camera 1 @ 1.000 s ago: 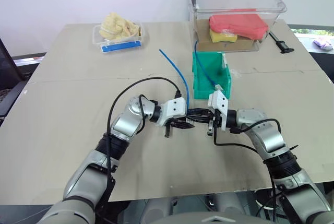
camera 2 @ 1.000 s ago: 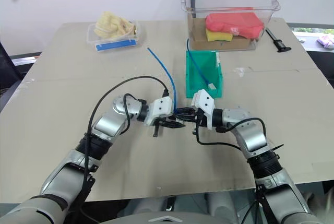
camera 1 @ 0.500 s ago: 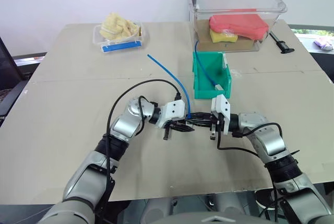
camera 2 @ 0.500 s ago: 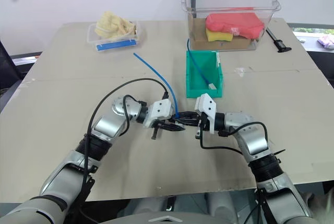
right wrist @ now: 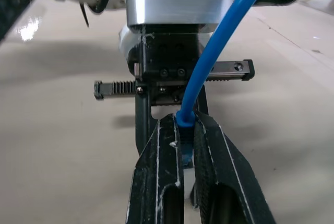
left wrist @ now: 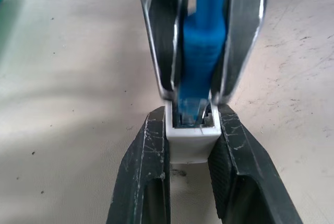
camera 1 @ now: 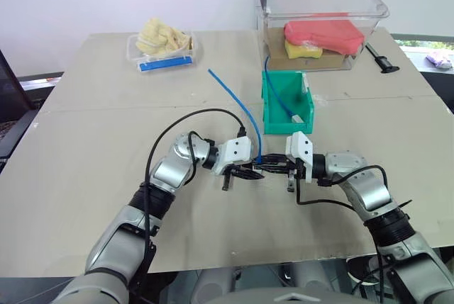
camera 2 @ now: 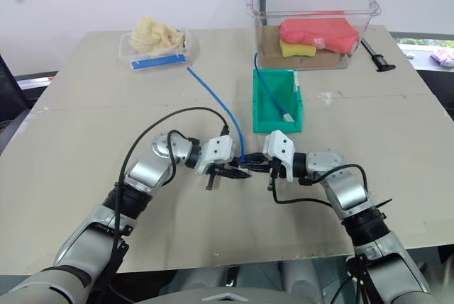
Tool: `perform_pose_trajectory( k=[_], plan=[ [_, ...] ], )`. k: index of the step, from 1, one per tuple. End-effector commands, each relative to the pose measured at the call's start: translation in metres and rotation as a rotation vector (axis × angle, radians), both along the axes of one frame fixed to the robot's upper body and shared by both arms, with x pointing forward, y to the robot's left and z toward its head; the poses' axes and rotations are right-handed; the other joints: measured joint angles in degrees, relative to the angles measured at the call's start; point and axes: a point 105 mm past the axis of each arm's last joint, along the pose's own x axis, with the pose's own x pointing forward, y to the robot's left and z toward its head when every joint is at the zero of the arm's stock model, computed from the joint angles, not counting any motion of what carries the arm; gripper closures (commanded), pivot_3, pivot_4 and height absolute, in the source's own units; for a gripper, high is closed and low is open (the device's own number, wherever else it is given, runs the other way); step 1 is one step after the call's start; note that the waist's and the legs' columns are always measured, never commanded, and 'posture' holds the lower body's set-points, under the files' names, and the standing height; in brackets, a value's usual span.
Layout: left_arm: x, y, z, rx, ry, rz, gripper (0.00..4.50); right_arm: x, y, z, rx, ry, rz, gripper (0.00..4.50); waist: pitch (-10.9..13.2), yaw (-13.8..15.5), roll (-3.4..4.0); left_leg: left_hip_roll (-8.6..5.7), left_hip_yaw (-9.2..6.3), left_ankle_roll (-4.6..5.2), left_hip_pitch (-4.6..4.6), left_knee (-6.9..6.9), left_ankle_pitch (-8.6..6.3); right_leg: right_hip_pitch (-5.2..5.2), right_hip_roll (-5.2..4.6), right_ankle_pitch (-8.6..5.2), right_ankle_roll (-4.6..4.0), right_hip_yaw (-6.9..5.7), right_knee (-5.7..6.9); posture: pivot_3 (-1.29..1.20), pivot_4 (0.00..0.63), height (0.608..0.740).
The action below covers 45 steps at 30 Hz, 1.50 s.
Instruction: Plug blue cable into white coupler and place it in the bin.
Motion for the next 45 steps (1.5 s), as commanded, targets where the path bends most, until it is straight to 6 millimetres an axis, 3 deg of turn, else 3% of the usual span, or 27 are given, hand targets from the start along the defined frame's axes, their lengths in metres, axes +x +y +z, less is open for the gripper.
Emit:
perform_pose_trajectory(
  k=[1,3,5,8,11,13,16,19,22,24,28,32,37,40,41,45],
  plan=[
    [0.002,-0.002,0.009,-0.03,-0.041,-0.005,4.11,-0.011,-0.024,-0.073,-0.294,0.173,-0.034,4.5,-0.06,0.0,-0.02,0.01,0.01,0.0,0.14,-0.04,0.0,0.1,0.0,-0.01,0.01,0.01,0.0,0.0,0.15,0.74],
    [0.002,-0.003,0.008,-0.034,-0.043,-0.001,4.11,-0.009,-0.026,-0.074,-0.307,0.149,-0.051,4.5,-0.19,-0.01,-0.01,0.02,0.01,0.0,0.23,-0.06,0.0,0.17,0.0,-0.02,0.02,0.01,0.0,0.0,0.15,0.74],
    [0.001,-0.004,0.008,-0.039,-0.044,0.003,4.11,0.008,-0.026,-0.056,-0.215,0.104,-0.138,4.5,-0.29,0.0,-0.01,0.03,0.01,0.0,0.27,-0.06,0.0,0.19,0.0,-0.04,0.05,0.01,0.0,0.0,0.15,0.74],
    [0.002,-0.004,0.008,-0.046,-0.045,0.012,4.11,0.014,-0.029,-0.027,-0.097,0.074,-0.174,3.57,-0.27,0.16,0.0,0.03,-0.01,0.0,0.25,-0.06,0.0,0.19,0.0,-0.04,0.05,0.01,0.0,0.0,0.15,0.74],
    [0.004,-0.003,0.011,-0.069,-0.037,0.04,4.11,0.014,-0.037,0.011,0.022,-0.016,-0.221,2.27,-0.25,0.28,0.0,0.02,-0.01,0.0,0.19,-0.05,0.0,0.17,-0.01,-0.01,0.0,0.03,-0.01,0.0,0.15,0.74],
    [0.005,0.0,0.015,-0.085,-0.022,0.063,4.11,0.007,-0.044,0.036,0.081,-0.074,-0.244,1.11,-0.22,0.27,0.02,0.03,-0.05,0.0,-0.04,-0.05,0.0,-0.01,-0.03,0.0,-0.01,0.03,-0.01,0.0,0.15,0.74],
    [0.007,0.003,0.021,-0.115,0.006,0.108,4.11,-0.009,-0.052,0.06,0.128,-0.134,-0.285,0.04,-0.15,0.07,0.08,0.04,-0.04,0.0,-0.24,-0.06,0.0,-0.25,-0.02,0.0,-0.01,0.04,-0.02,0.0,0.15,0.74],
    [0.014,-0.001,0.038,-0.205,0.074,0.201,4.11,-0.025,-0.065,0.064,0.097,-0.162,-0.35,0.04,-0.13,0.23,0.09,0.08,-0.13,0.0,-0.38,-0.07,0.0,-0.34,-0.02,-0.01,0.0,-0.04,-0.05,0.0,0.15,0.74],
    [0.028,-0.014,0.073,-0.335,0.209,0.32,4.11,-0.033,-0.088,0.067,0.086,-0.206,-0.545,0.04,-0.06,0.87,0.08,0.03,-0.34,0.01,-0.6,0.06,0.0,-0.34,-0.09,-0.03,0.05,-0.22,-0.12,0.0,0.15,0.74],
    [0.042,-0.023,0.092,-0.334,0.287,0.412,4.11,-0.039,-0.102,0.068,0.093,-0.226,-0.679,0.04,0.04,1.53,-0.01,-0.02,-0.58,0.01,-0.97,0.49,0.0,-0.35,-0.05,-0.07,0.12,-0.6,-0.09,0.0,0.15,0.74],
    [0.061,-0.044,0.127,-0.358,0.336,0.486,4.11,-0.051,-0.117,0.07,0.106,-0.238,-0.847,0.04,0.05,1.44,0.01,-0.21,-0.63,0.01,-0.82,0.51,0.0,-0.25,-0.08,-0.19,0.34,-0.53,-0.07,0.0,0.15,0.74],
    [0.094,-0.07,0.144,-0.35,0.316,0.632,4.11,-0.059,-0.127,0.069,0.103,-0.244,-0.954,0.04,0.07,1.66,0.0,-0.21,-0.61,-0.01,-0.79,0.47,0.01,-0.27,-0.06,-0.22,0.37,-0.46,-0.06,0.0,0.15,0.74],
    [0.112,-0.079,0.146,-0.32,0.369,0.718,1.72,-0.059,-0.131,0.068,0.093,-0.255,-0.983,0.0,0.08,0.49,0.0,-0.23,-0.42,-0.01,-0.79,0.44,0.01,-0.31,-0.06,-0.23,0.4,-0.34,-0.11,0.0,0.15,0.74],
    [0.111,-0.079,0.153,-0.305,0.402,0.713,0.31,-0.06,-0.133,0.067,0.087,-0.256,-0.99,0.0,0.13,0.21,0.01,-0.23,-0.35,-0.01,-0.8,0.36,0.01,-0.35,-0.06,-0.24,0.4,-0.35,-0.12,0.0,0.15,0.74],
    [0.11,-0.077,0.153,-0.297,0.411,0.709,0.07,-0.061,-0.134,0.066,0.085,-0.255,-0.992,0.0,0.16,0.21,0.01,-0.23,-0.31,-0.01,-0.81,0.36,0.01,-0.35,-0.06,-0.24,0.4,-0.36,-0.12,0.0,0.15,0.74],
    [0.096,-0.061,0.16,-0.299,0.442,0.644,0.07,-0.06,-0.132,0.064,0.085,-0.245,-0.978,0.0,0.2,-0.02,0.03,-0.22,-0.28,-0.01,-0.82,0.36,0.01,-0.35,-0.09,-0.24,0.4,-0.34,-0.12,0.0,0.15,0.74]
  ],
)
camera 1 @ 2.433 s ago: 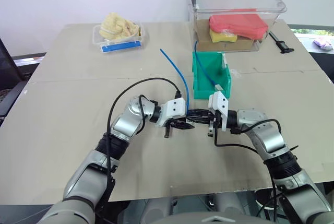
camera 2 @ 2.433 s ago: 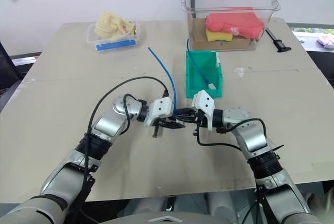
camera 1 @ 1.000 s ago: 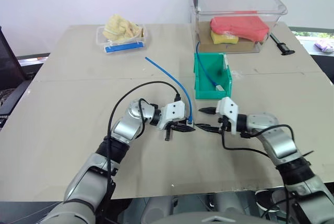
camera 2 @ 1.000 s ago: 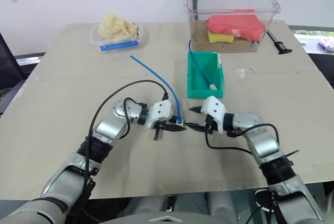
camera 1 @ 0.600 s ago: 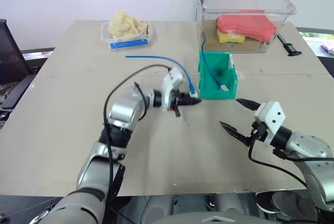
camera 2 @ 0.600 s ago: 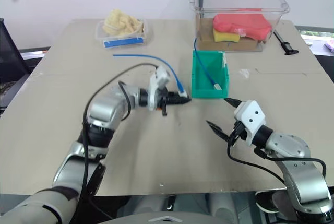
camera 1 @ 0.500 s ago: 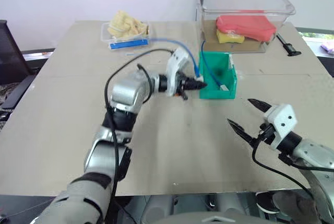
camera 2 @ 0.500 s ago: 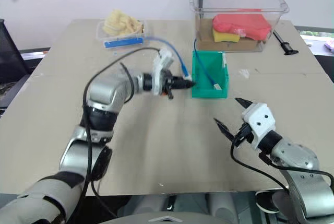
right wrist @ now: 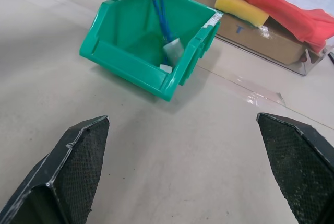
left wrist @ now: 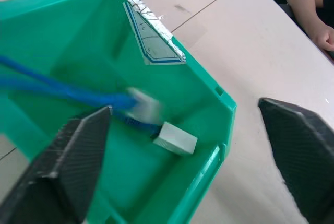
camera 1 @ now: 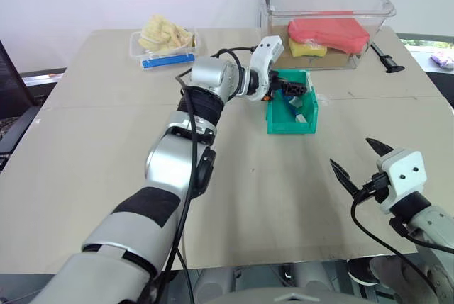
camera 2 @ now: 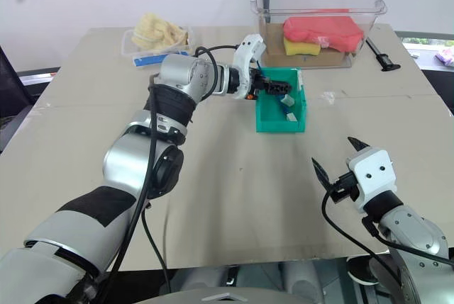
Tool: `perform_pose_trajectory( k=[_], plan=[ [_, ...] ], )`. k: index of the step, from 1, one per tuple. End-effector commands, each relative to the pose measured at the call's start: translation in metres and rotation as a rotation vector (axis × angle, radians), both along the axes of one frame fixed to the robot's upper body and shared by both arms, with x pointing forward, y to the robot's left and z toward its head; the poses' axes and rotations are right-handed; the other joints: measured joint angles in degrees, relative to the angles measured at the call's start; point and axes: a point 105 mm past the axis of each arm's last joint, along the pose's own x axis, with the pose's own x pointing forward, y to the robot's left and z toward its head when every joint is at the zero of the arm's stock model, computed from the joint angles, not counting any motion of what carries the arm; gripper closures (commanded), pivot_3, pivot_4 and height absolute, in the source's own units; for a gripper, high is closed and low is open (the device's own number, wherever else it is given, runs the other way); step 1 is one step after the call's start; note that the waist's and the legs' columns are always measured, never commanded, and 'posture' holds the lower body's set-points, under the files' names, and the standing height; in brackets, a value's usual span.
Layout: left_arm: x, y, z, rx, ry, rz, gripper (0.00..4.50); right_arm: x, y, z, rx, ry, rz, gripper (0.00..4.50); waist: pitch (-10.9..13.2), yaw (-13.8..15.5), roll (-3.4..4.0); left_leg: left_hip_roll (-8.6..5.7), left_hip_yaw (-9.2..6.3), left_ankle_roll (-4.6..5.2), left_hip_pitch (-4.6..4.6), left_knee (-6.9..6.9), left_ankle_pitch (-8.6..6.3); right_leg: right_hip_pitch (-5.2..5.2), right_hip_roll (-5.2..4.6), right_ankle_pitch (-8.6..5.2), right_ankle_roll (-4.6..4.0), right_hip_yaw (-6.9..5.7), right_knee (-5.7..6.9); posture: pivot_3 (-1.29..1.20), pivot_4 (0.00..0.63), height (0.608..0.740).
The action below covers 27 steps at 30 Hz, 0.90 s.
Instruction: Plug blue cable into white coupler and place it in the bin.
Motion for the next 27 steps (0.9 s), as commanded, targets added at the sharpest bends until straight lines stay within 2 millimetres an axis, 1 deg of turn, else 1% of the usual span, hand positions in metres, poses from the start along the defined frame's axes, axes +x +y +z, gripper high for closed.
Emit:
perform_pose_trajectory(
  k=[1,4,5,6,8,9,13,16,18,21,23,25,27],
  plan=[
    [-0.018,0.017,0.028,-0.064,-0.073,-0.099,0.07,-0.002,0.002,0.012,-0.007,-0.053,0.018,0.0,0.04,-0.48,0.04,0.03,0.01,0.0,0.03,-0.02,0.0,-0.01,0.01,0.0,0.0,0.06,0.0,0.0,0.15,0.74],
    [-0.032,0.033,0.033,-0.12,-0.194,-0.136,0.07,0.0,-0.001,0.012,-0.01,-0.053,0.031,0.0,0.05,-0.67,0.07,0.24,-0.02,-0.08,0.09,-0.09,0.04,-0.07,0.03,0.04,-0.08,0.19,0.07,0.0,0.15,0.74],
    [-0.035,0.04,0.037,-0.161,-0.309,-0.125,0.07,0.0,-0.003,0.012,-0.01,-0.052,0.036,0.0,0.03,-0.54,0.11,0.26,-0.06,-0.13,0.06,-0.08,0.07,-0.07,0.03,0.12,-0.21,0.16,0.07,0.0,0.15,0.74],
    [-0.041,0.049,0.035,-0.159,-0.423,-0.121,0.07,0.001,-0.006,0.012,-0.01,-0.052,0.04,0.0,0.0,-0.46,0.16,0.27,-0.04,-0.25,0.08,-0.08,0.14,-0.07,0.02,0.13,-0.22,0.2,0.05,0.0,0.15,0.74],
    [-0.058,0.065,0.026,-0.172,-0.523,-0.152,0.07,0.003,-0.011,0.013,-0.004,-0.05,0.052,0.0,0.01,-0.15,0.14,0.3,0.13,-0.29,0.13,-0.11,0.15,-0.07,-0.02,0.15,-0.25,0.37,0.04,0.0,0.15,0.74],
    [-0.067,0.072,0.02,-0.175,-0.538,-0.172,0.07,0.003,-0.013,0.013,-0.001,-0.048,0.056,0.0,0.02,0.0,0.14,0.29,0.14,-0.29,0.1,-0.11,0.15,-0.09,0.0,0.15,-0.26,0.37,-0.02,0.0,0.15,0.74],
    [-0.089,0.1,-0.013,-0.139,-0.524,-0.138,0.07,0.002,-0.025,0.01,-0.007,-0.022,0.093,0.0,0.01,0.44,0.16,0.29,0.16,-0.27,0.09,-0.09,0.14,-0.09,-0.02,0.15,-0.26,0.37,-0.02,0.0,0.15,0.74],
    [-0.112,0.124,-0.041,-0.09,-0.505,-0.118,0.07,-0.002,-0.039,0.006,-0.027,0.017,0.124,0.0,0.01,0.58,0.18,0.28,0.15,-0.01,0.1,-0.08,-0.01,-0.06,-0.02,0.15,-0.26,0.34,-0.02,0.0,0.15,0.74],
    [-0.124,0.137,-0.053,-0.067,-0.489,-0.091,0.07,-0.005,-0.048,0.003,-0.036,0.039,0.132,0.0,0.01,0.47,0.18,0.31,0.22,0.01,0.14,-0.11,-0.02,-0.04,-0.02,0.14,-0.28,0.4,-0.03,0.0,0.15,0.74],
    [-0.149,0.156,-0.072,-0.019,-0.451,-0.082,0.07,-0.012,-0.064,-0.002,-0.049,0.087,0.142,0.0,0.02,0.53,0.18,0.35,0.19,0.02,0.13,-0.1,-0.03,-0.04,-0.01,0.12,-0.31,0.34,-0.02,0.0,0.15,0.74],
    [-0.162,0.168,-0.081,0.002,-0.415,-0.058,0.07,-0.016,-0.074,-0.006,-0.076,0.111,0.142,0.0,0.01,0.56,0.19,0.39,0.19,0.03,0.16,-0.1,-0.03,0.0,-0.01,0.03,-0.47,0.32,-0.02,0.0,0.15,0.74],
    [-0.171,0.176,-0.089,0.016,-0.387,-0.044,0.07,-0.02,-0.08,-0.01,-0.099,0.131,0.146,0.0,0.01,0.74,0.19,0.39,0.21,0.06,0.19,-0.11,-0.05,0.04,-0.03,0.0,-0.48,0.32,-0.02,0.0,0.15,0.74],
    [-0.176,0.184,-0.097,0.036,-0.359,-0.017,0.07,-0.021,-0.083,-0.014,-0.093,0.156,0.154,0.0,0.01,0.81,0.19,0.39,0.22,0.08,0.19,-0.1,-0.06,0.05,-0.03,-0.11,-0.31,0.31,-0.03,0.0,0.15,0.74]
  ],
)
